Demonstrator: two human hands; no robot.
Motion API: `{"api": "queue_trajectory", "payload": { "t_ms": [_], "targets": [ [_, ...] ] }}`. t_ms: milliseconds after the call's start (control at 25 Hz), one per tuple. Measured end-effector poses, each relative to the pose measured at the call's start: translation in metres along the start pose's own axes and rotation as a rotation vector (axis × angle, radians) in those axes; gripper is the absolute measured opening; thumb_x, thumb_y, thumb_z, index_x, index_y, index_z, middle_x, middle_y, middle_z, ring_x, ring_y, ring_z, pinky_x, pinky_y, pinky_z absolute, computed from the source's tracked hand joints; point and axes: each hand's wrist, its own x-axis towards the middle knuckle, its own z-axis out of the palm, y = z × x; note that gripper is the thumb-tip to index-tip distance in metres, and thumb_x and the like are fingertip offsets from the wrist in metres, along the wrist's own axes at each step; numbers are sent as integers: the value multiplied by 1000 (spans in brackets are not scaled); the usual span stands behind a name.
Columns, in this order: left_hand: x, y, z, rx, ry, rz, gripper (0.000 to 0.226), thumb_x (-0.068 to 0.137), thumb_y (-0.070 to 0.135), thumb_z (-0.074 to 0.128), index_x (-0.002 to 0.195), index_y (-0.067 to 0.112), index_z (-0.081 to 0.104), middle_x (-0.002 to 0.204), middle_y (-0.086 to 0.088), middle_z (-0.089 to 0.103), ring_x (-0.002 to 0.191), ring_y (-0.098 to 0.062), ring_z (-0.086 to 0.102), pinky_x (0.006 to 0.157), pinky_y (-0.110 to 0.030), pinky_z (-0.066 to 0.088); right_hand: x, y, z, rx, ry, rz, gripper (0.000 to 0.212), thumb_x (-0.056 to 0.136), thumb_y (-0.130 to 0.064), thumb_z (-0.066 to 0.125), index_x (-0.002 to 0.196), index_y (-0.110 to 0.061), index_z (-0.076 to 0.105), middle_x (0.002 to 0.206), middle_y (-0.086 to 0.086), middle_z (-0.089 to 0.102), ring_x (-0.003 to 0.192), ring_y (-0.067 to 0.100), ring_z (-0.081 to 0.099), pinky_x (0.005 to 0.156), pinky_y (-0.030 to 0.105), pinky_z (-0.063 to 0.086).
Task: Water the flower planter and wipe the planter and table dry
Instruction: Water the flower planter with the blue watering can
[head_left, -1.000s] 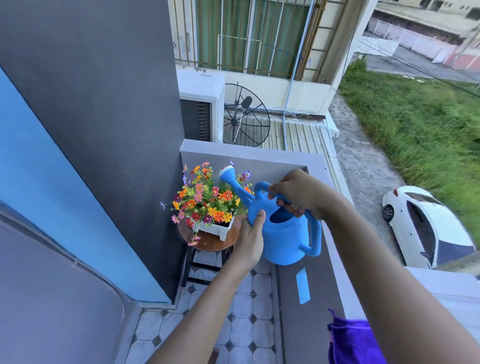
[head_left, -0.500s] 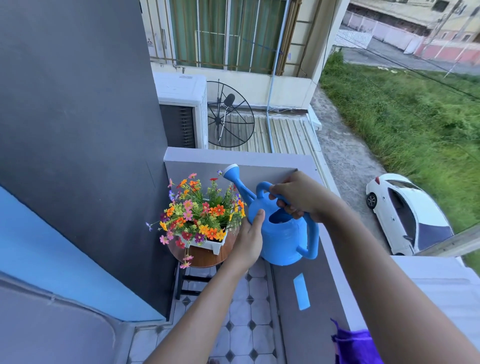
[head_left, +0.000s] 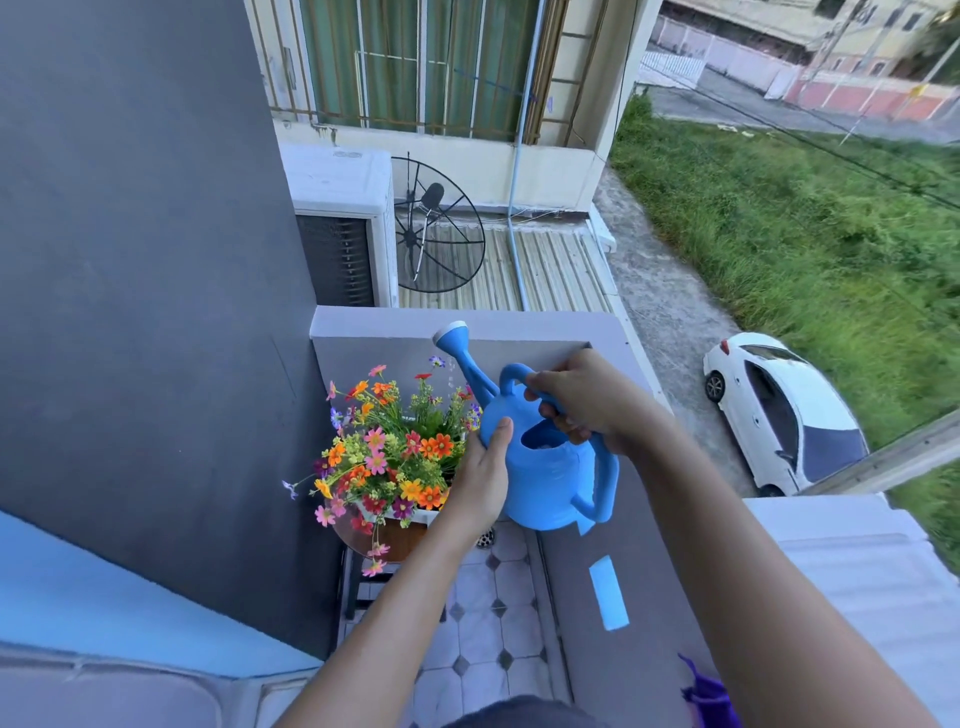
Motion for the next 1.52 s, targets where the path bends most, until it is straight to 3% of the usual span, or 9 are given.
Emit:
{"api": "queue_trajectory", "payload": {
  "t_ms": [80,240,520,720,760,920,1240,1400,1520],
  "targets": [
    [2,1,-6,12,-10,9,21,95,53,45,107,37,50,121,-8,64,108,-24,64,97,-53,50,-1,2,4,35,22,8,28,98,-17,55,92,7,69,64,13,48,42,18,31,40,20,29],
    [4,-1,-12,53,-52,7,56,79,70,50,117,30,52,119,-9,66,107,-27,65,97,-57,49,-8,14,13,144,82,30,29,96,-15,55,97,10,68,66,14,48,42,18,33,40,22,29],
    [8,-16,-6,201,-108,55,46,78,71,53,108,36,63,108,1,73,99,-23,70,91,-56,53,-45,54,24,604,238,86,20,102,-16,52,97,0,63,69,8,48,40,11,34,41,21,28],
    [-1,-27,34,368,-178,108,40,95,56,43,126,33,55,116,18,62,106,-6,57,78,-16,43,-69,95,20,899,420,103,16,104,-13,48,95,-3,57,66,5,46,42,12,34,40,22,27],
    [0,-30,44,408,-212,117,39,95,55,43,125,34,54,115,19,61,107,-6,56,78,-14,41,-72,102,17,932,460,106,16,104,-13,47,96,-4,57,66,5,46,43,12,34,40,22,27],
    [7,-60,125,492,-408,104,31,96,48,48,122,33,57,112,17,66,107,-5,60,83,-21,44,-85,160,-29,1051,695,147,16,105,-13,46,93,-7,54,68,5,46,41,12,35,40,22,29],
    [30,-93,182,507,-606,32,41,95,44,52,132,25,56,123,11,67,115,-1,58,97,-21,43,-83,203,-50,1219,883,169,19,110,-18,43,100,-6,55,72,6,48,44,13,42,45,25,38],
    [46,-113,212,569,-658,-24,63,84,62,51,138,30,51,128,12,64,122,-4,55,107,-35,42,-79,230,-63,1298,958,193,19,110,-19,43,99,-7,54,73,6,48,47,14,43,49,25,41],
    [58,-124,225,568,-669,-52,64,86,59,54,140,26,50,132,10,63,123,-6,56,109,-37,42,-70,241,-65,1399,986,196,18,110,-20,43,98,-9,52,72,4,48,50,14,45,51,24,44]
  ]
}}
